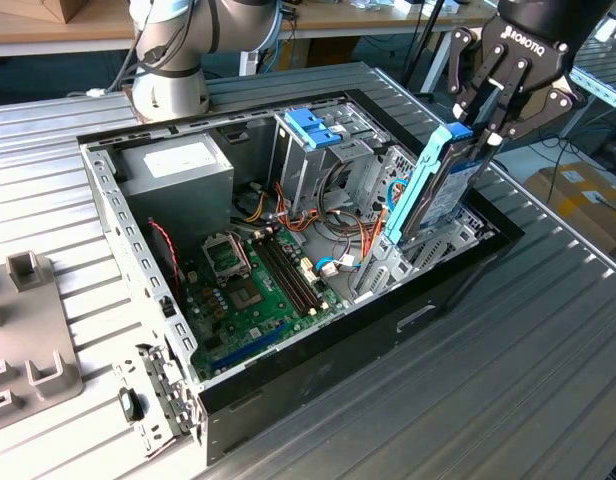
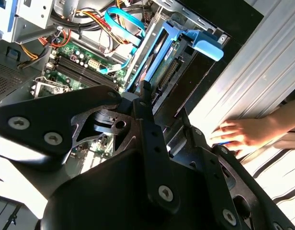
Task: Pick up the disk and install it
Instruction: 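Insert the disk into the insertion slot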
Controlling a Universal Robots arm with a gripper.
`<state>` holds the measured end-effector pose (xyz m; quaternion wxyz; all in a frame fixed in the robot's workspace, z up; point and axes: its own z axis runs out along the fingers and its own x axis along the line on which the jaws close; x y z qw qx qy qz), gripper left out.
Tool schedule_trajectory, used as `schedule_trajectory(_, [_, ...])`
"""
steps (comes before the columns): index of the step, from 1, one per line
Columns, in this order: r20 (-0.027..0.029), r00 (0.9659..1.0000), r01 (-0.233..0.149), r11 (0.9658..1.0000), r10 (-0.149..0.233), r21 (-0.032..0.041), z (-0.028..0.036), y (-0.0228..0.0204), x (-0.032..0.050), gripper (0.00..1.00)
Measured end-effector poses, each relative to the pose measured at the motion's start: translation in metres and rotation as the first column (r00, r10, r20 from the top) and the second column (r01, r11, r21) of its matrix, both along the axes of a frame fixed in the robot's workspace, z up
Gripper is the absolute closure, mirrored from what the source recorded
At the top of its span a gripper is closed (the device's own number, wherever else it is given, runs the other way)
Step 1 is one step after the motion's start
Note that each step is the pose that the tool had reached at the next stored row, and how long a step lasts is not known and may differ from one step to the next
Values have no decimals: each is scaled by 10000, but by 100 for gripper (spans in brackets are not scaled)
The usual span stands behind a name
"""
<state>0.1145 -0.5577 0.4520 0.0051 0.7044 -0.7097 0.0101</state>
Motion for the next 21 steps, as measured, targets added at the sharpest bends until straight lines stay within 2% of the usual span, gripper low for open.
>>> schedule_trajectory(6, [0,10000,0,10000,0,0,-137,0,0,65])
schedule_trajectory(8, [0,10000,0,10000,0,1,-215,0,0,65])
schedule_trajectory(15, [0,10000,0,10000,0,0,-377,0,0,65])
schedule_trajectory(17, [0,10000,0,10000,0,-2,-401,0,0,65])
schedule_trajectory(21, [0,10000,0,10000,0,-1,-402,0,0,65])
